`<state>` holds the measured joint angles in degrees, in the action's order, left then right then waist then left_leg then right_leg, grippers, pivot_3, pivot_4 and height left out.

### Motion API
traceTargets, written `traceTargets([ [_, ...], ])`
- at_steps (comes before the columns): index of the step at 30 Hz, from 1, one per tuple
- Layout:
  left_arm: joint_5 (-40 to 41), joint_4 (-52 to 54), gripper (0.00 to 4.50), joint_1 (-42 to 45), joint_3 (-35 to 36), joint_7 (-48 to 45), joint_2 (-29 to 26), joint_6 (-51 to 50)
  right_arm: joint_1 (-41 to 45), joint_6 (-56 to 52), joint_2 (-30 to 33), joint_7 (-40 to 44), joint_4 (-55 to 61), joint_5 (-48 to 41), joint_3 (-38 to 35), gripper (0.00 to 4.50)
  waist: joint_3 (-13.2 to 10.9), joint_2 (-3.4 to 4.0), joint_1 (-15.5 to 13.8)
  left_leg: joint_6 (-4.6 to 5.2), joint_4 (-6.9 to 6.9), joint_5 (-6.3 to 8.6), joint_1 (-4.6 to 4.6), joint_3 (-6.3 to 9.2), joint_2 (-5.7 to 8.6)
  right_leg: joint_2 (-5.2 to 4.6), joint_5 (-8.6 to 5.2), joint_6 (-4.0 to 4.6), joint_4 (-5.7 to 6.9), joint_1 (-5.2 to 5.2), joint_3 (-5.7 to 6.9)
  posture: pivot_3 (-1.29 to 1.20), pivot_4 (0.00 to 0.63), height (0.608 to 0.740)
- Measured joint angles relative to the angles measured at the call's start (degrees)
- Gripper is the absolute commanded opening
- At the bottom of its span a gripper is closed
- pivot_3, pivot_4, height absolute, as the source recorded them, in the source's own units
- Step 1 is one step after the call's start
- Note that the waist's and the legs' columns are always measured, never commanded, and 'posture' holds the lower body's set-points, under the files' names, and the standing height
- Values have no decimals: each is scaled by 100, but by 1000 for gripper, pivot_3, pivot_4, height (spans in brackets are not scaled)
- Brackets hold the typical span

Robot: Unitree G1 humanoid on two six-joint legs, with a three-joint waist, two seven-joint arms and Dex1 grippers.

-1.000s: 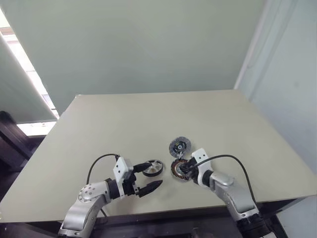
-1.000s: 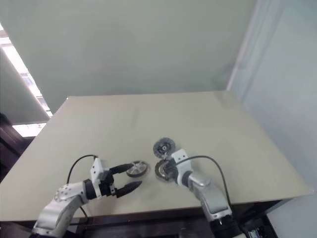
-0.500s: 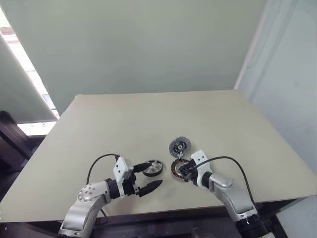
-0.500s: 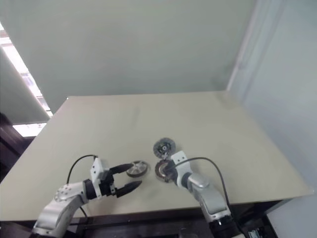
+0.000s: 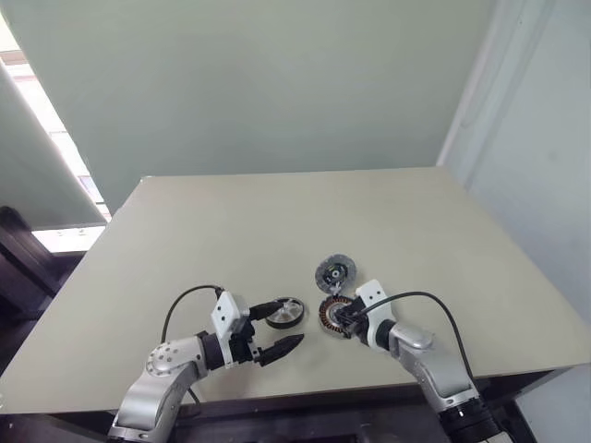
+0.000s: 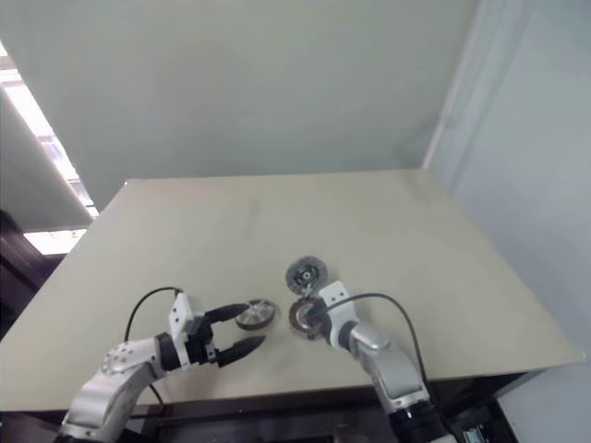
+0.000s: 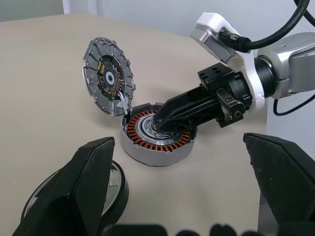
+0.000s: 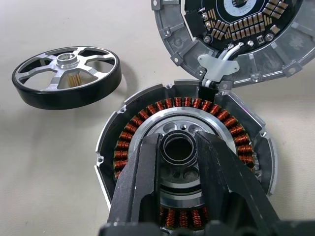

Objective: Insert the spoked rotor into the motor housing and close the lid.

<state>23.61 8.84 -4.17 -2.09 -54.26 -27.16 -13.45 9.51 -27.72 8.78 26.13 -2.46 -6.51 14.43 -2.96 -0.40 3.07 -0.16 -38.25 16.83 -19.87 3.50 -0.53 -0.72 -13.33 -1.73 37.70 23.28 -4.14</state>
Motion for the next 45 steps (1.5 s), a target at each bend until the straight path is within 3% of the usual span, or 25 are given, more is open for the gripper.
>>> traceTargets([
  [11, 0, 66, 4500, -8, 0, 58, 3, -62, 20, 156, -10, -22, -128, -2, 0, 783, 0, 0, 1, 0, -2, 0, 2, 0, 0, 0, 0, 0, 0, -3, 0, 0, 0, 740],
  [22, 0, 101, 4500, -7, -23, 77, 12, -62, 50, 174, 3, -17, -147, -6, 16, 4483, 0, -1, -2, 0, -4, 0, 2, 1, 0, 0, 0, -1, 0, -4, 1, 0, 0, 740],
  [28, 1, 106, 4500, -8, -100, 79, 11, -69, 39, 30, 77, 27, 109, -27, 15, 4483, 1, -1, -2, 0, -4, 0, 0, 1, 1, 0, 1, -1, 1, -2, 0, 0, 0, 740],
  [31, 2, 106, 4500, -6, -100, 81, 11, -80, 31, -106, 140, 29, 356, -33, -2, 3859, 0, -1, -1, 0, -4, 0, 0, 2, 1, 0, 1, -1, 1, -1, 1, 0, 0, 740],
  [42, 2, 106, 4500, 3, -109, 85, 13, -98, -74, -395, 408, 94, 626, 47, 114, 35, 1, -1, 2, 0, -4, 0, 0, 1, 0, 1, 0, 0, 1, -1, 1, 0, 0, 740],
  [45, 2, 106, 4500, 6, -110, 86, 14, -98, -68, -392, 407, 84, 612, 117, 182, 35, 1, -1, 0, 0, -4, 0, 0, 2, 0, 1, 0, 0, 1, -1, 1, 0, 0, 740],
])
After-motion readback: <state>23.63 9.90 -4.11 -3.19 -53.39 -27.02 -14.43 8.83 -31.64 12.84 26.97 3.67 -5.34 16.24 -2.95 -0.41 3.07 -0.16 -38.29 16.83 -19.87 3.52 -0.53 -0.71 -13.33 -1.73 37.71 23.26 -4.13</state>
